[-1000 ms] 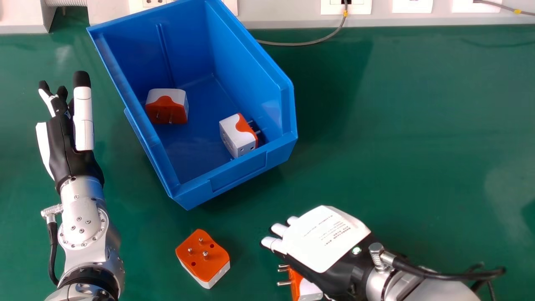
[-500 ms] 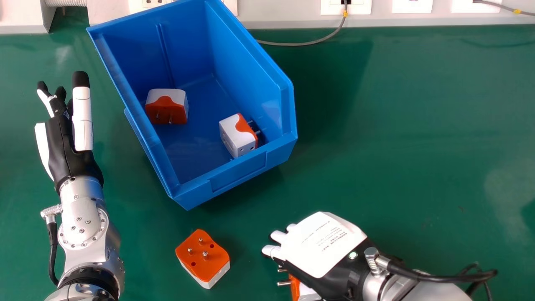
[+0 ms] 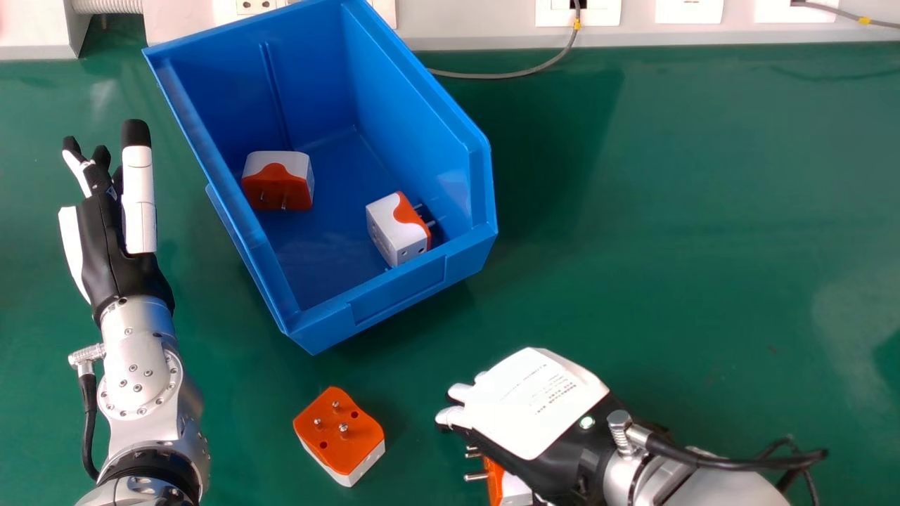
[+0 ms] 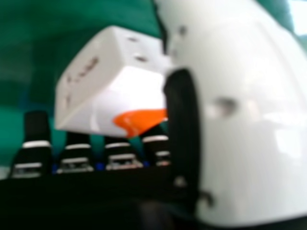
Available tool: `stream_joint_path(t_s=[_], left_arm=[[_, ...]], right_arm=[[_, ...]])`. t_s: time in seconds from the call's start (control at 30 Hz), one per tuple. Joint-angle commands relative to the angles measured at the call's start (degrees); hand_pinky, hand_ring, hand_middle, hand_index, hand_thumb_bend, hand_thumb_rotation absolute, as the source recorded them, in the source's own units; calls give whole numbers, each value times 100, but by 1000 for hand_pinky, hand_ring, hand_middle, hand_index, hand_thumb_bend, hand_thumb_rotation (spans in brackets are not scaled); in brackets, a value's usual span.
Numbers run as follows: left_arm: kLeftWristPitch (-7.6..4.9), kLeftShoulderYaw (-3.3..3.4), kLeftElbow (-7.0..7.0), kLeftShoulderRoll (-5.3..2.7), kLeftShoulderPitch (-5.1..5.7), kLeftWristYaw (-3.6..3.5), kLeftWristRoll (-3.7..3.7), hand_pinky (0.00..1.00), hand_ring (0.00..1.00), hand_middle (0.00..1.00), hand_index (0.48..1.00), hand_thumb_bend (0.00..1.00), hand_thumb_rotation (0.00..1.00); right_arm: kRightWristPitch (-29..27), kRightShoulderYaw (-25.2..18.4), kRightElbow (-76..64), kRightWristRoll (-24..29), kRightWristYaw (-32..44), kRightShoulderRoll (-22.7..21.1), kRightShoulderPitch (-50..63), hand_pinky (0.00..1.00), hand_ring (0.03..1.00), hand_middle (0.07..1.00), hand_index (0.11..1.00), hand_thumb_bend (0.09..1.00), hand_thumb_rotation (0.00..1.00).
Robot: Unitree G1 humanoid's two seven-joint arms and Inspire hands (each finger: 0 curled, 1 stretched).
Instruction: Pick all objects and put in blue box
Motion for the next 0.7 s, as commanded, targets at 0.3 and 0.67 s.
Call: stream_joint_path(t_s=[0.3, 0.67], left_arm=[[-122, -38, -82, 20, -91, 76, 66, 930, 973, 998, 988, 1000, 898], [-108, -34, -88, 13, -90, 60, 59, 927, 972, 998, 987, 1000, 898]], right_arm=[[-284, -108, 442, 878, -880, -38, 144, 503, 633, 689, 626, 595, 82], [-261, -54, 491, 1050, -842, -97, 70, 411, 543, 613, 514, 525, 112]])
